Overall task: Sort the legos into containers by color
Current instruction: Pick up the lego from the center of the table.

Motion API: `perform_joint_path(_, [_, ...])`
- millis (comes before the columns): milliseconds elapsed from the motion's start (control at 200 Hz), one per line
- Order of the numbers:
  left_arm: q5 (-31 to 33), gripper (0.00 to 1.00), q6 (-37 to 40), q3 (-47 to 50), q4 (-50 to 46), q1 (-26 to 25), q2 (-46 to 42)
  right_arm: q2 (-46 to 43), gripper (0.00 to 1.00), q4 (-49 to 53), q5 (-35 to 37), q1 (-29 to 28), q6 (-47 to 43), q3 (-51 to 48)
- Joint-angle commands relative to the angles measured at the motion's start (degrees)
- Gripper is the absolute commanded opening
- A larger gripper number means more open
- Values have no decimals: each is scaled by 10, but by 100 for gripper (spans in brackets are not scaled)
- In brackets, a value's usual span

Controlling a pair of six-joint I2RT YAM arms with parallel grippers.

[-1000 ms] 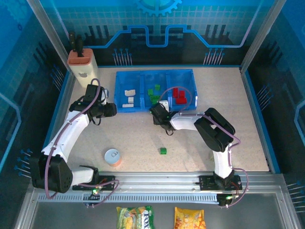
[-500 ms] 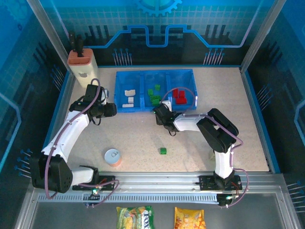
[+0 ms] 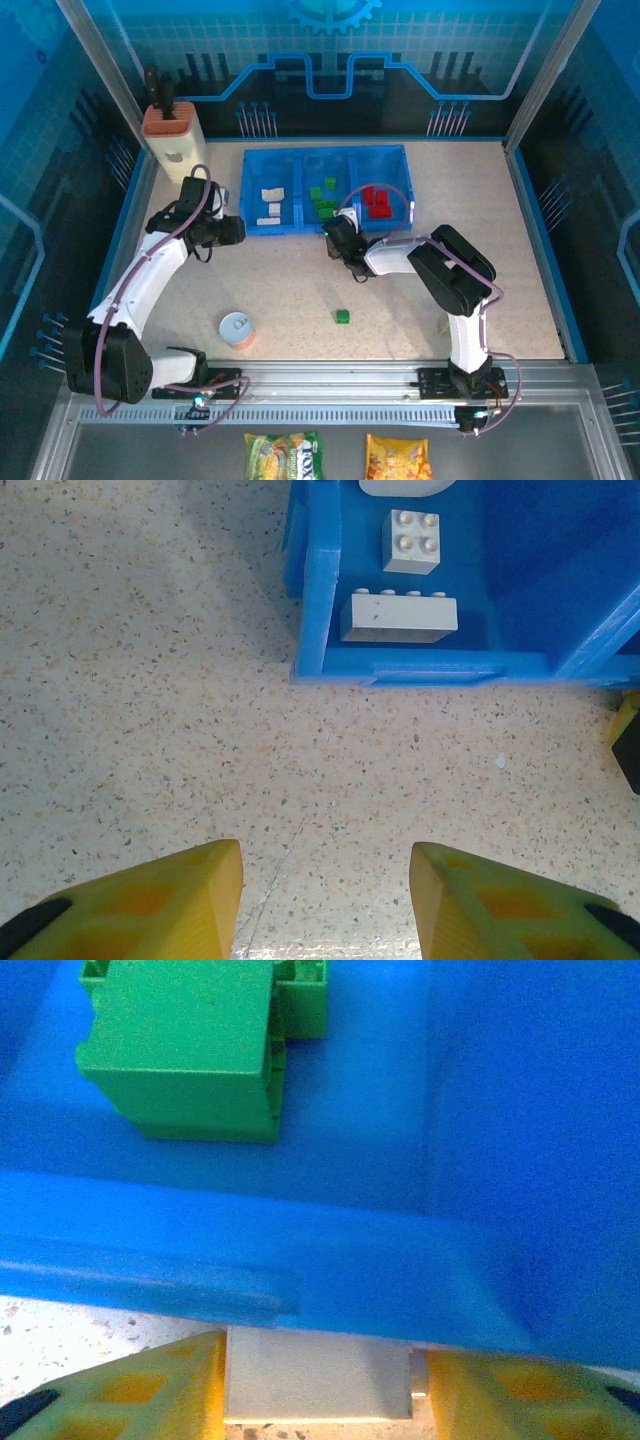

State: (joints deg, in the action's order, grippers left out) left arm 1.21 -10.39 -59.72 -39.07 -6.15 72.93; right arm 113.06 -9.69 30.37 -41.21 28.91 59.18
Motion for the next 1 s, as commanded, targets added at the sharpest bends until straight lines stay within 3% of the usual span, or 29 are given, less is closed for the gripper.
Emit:
perform_joint_path(0, [-7,48,7,1,5,5,4,21,50,-13,5,4,0,-10])
perform_joint_path(240, [-7,48,6,1,4,5,2,1,43,17,18,-17,-1,-7])
perform_joint_path(995, [-6,49,6,2,2,5,-10,-86,41,163,-15,-125,36,56])
